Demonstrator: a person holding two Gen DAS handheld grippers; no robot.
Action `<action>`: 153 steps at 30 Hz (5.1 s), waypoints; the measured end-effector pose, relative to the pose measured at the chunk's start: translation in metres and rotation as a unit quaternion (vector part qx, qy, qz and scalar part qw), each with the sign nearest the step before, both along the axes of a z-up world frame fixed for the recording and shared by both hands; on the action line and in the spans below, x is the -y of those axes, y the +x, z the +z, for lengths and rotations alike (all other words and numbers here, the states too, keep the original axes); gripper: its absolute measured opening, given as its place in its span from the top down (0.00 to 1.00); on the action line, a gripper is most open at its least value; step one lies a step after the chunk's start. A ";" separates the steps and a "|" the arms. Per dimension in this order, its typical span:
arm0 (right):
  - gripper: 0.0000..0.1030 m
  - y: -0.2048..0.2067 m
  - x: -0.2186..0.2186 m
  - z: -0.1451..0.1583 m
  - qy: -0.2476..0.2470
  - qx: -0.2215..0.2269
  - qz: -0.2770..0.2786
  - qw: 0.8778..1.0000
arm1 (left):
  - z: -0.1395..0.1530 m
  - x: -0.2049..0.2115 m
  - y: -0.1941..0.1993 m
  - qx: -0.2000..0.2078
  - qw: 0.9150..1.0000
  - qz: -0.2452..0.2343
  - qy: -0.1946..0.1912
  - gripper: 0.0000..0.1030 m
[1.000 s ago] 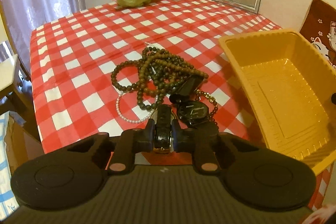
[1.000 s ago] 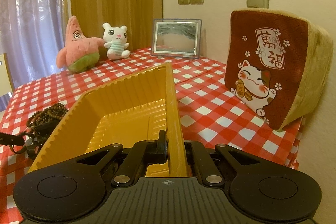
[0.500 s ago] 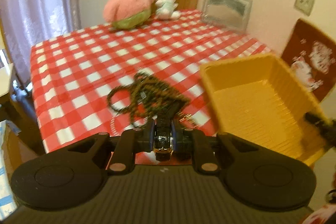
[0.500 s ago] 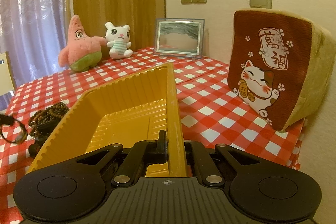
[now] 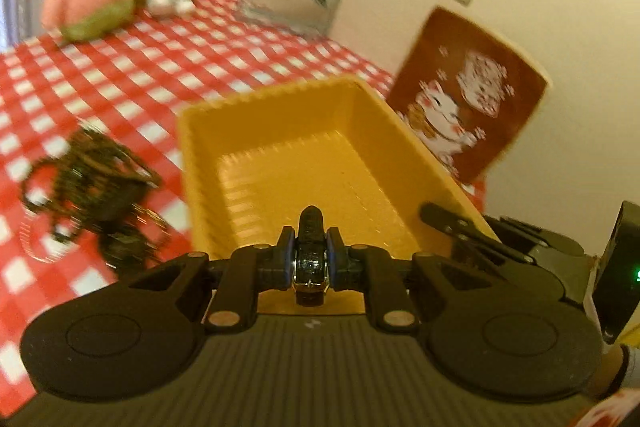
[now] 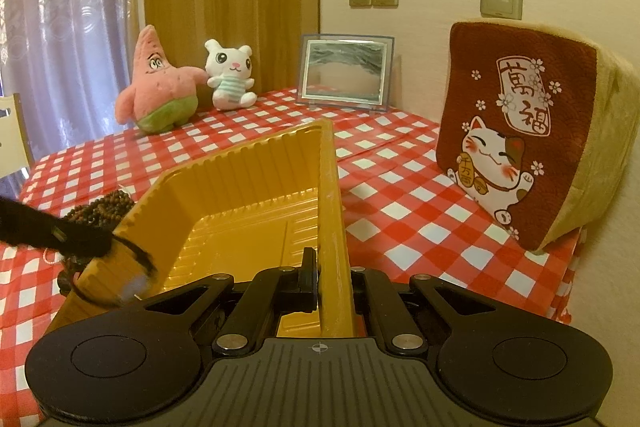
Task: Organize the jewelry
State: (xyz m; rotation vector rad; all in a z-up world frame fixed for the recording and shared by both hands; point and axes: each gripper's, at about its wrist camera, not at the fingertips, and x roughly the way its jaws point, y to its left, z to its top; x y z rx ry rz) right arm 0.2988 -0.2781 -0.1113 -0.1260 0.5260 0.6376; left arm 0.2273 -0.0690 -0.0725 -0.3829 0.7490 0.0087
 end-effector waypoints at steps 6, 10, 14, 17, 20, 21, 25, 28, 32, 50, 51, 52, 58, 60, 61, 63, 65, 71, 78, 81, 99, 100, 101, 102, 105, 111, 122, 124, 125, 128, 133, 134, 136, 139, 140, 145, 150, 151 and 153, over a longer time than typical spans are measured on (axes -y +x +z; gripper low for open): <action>0.96 -0.001 0.001 0.000 0.000 0.001 0.000 1.000 | -0.015 0.010 0.015 -0.012 0.999 -0.021 -0.027 0.86; 0.96 -0.002 0.002 -0.001 -0.002 0.002 -0.004 1.000 | -0.015 0.015 0.016 -0.004 1.000 -0.025 -0.012 0.84; 0.96 -0.002 0.003 0.000 -0.006 0.009 -0.006 1.000 | -0.007 0.014 0.011 0.006 1.000 -0.018 0.005 0.80; 0.96 0.001 0.004 0.001 -0.006 0.011 -0.010 1.000 | 0.000 0.007 0.002 0.014 1.000 -0.002 0.022 0.76; 0.96 0.003 0.006 0.002 -0.007 0.011 -0.014 1.000 | 0.003 -0.007 -0.012 0.014 0.998 0.032 0.047 0.69; 0.96 0.004 0.006 0.002 -0.007 0.011 -0.015 1.000 | 0.003 -0.014 -0.017 0.012 0.997 0.047 0.056 0.68; 0.96 0.007 0.009 0.003 -0.008 0.012 -0.021 1.000 | -0.001 -0.041 -0.034 -0.012 0.992 0.099 0.074 0.67; 0.96 0.009 0.011 0.004 -0.010 0.014 -0.025 1.000 | -0.010 -0.059 -0.043 -0.036 0.988 0.129 0.078 0.66; 0.96 0.011 0.013 0.005 -0.011 0.016 -0.032 0.999 | -0.021 -0.069 -0.049 -0.056 0.984 0.145 0.083 0.65; 0.96 0.012 0.014 0.008 -0.011 0.017 -0.037 0.999 | -0.055 -0.067 -0.023 -0.091 0.983 0.119 0.107 0.72; 0.96 0.011 0.015 0.007 -0.011 0.018 -0.037 0.999 | -0.055 -0.068 -0.025 -0.088 0.984 0.117 0.102 0.77; 0.96 0.011 0.015 0.007 -0.011 0.017 -0.037 0.999 | -0.054 -0.069 -0.026 -0.088 0.984 0.115 0.100 0.81; 0.96 0.011 0.015 0.007 -0.012 0.017 -0.036 0.999 | -0.050 -0.071 -0.047 -0.089 0.983 0.114 0.116 0.82; 0.96 0.011 0.015 0.007 -0.012 0.017 -0.037 0.999 | -0.048 -0.072 -0.057 -0.093 0.982 0.117 0.118 0.82; 0.96 0.011 0.015 0.007 -0.012 0.017 -0.037 0.999 | -0.047 -0.073 -0.062 -0.096 0.981 0.117 0.120 0.82; 0.96 0.011 0.015 0.007 -0.012 0.017 -0.037 0.999 | -0.046 -0.074 -0.070 -0.102 0.981 0.116 0.117 0.81; 0.96 0.011 0.015 0.007 -0.012 0.017 -0.036 0.999 | -0.045 -0.076 -0.073 -0.108 0.981 0.117 0.110 0.77; 0.96 0.011 0.015 0.007 -0.013 0.017 -0.036 0.999 | -0.049 -0.079 -0.058 -0.105 0.981 0.106 0.124 0.56; 0.96 0.006 0.013 0.006 -0.014 0.015 -0.038 0.999 | -0.063 -0.081 -0.034 -0.116 0.977 0.092 0.153 0.56; 0.96 0.006 0.013 0.007 -0.014 0.015 -0.038 0.999 | -0.067 -0.082 -0.031 -0.118 0.975 0.092 0.162 0.57; 0.96 0.005 0.014 0.006 -0.012 0.014 -0.037 0.999 | -0.043 -0.078 -0.040 -0.068 0.981 0.094 0.157 0.64; 0.96 0.005 0.014 0.006 -0.011 0.015 -0.036 0.999 | -0.039 -0.076 -0.040 -0.062 0.982 0.093 0.155 0.64; 0.96 0.005 0.014 0.006 -0.011 0.015 -0.036 0.999 | -0.036 -0.074 -0.040 -0.056 0.982 0.090 0.154 0.64; 0.96 0.005 0.014 0.006 -0.011 0.015 -0.036 0.999 | -0.031 -0.071 -0.040 -0.050 0.983 0.088 0.152 0.64; 0.96 0.004 0.014 0.006 -0.010 0.015 -0.036 0.999 | -0.015 -0.063 -0.038 -0.022 0.986 0.079 0.146 0.64; 0.96 0.004 0.013 0.007 -0.009 0.015 -0.036 0.999 | 0.013 -0.037 -0.028 0.027 0.990 0.033 0.133 0.64; 0.96 0.002 0.012 0.008 -0.009 0.015 -0.036 0.999 | 0.011 0.018 0.007 0.033 0.995 -0.072 0.066 0.64; 0.96 0.002 0.012 0.008 -0.009 0.015 -0.036 0.999 | 0.004 0.023 0.011 0.026 0.995 -0.081 0.056 0.64; 0.96 0.002 0.013 0.008 -0.009 0.015 -0.036 0.999 | 0.001 0.026 0.014 0.020 0.995 -0.084 0.054 0.64; 0.96 0.002 0.012 0.008 -0.009 0.015 -0.036 0.999 | -0.009 0.030 0.020 0.007 0.995 -0.088 0.052 0.64; 0.96 0.002 0.013 0.008 -0.009 0.017 -0.037 0.999 | -0.023 0.033 0.033 -0.014 0.995 -0.087 0.050 0.64; 0.96 0.002 0.012 0.008 -0.010 0.018 -0.037 0.999 | -0.025 0.033 0.034 -0.016 0.995 -0.086 0.049 0.64; 0.96 0.000 0.011 0.010 -0.010 0.019 -0.038 0.999 | -0.029 0.033 0.038 -0.019 0.995 -0.083 0.047 0.64; 0.96 0.000 0.011 0.010 -0.011 0.019 -0.039 0.999 | -0.030 0.032 0.039 -0.012 0.996 -0.076 0.046 0.63; 0.96 0.000 0.010 0.010 -0.012 0.018 -0.039 0.999 | -0.028 0.032 0.039 -0.008 0.996 -0.076 0.045 0.61; 0.96 0.002 0.012 0.009 -0.012 0.017 -0.040 0.999 | -0.014 0.027 0.032 0.011 0.996 -0.072 0.050 0.56; 0.96 0.007 0.015 0.009 -0.011 0.018 -0.042 0.999 | -0.007 0.004 0.012 0.012 0.998 -0.027 0.062 0.57; 0.96 0.008 0.015 0.009 -0.011 0.018 -0.044 0.999 | -0.006 -0.003 0.007 0.011 0.998 -0.016 0.064 0.57; 0.96 0.010 0.016 0.009 -0.011 0.019 -0.047 0.999 | -0.007 -0.016 -0.001 0.004 0.997 0.009 0.076 0.57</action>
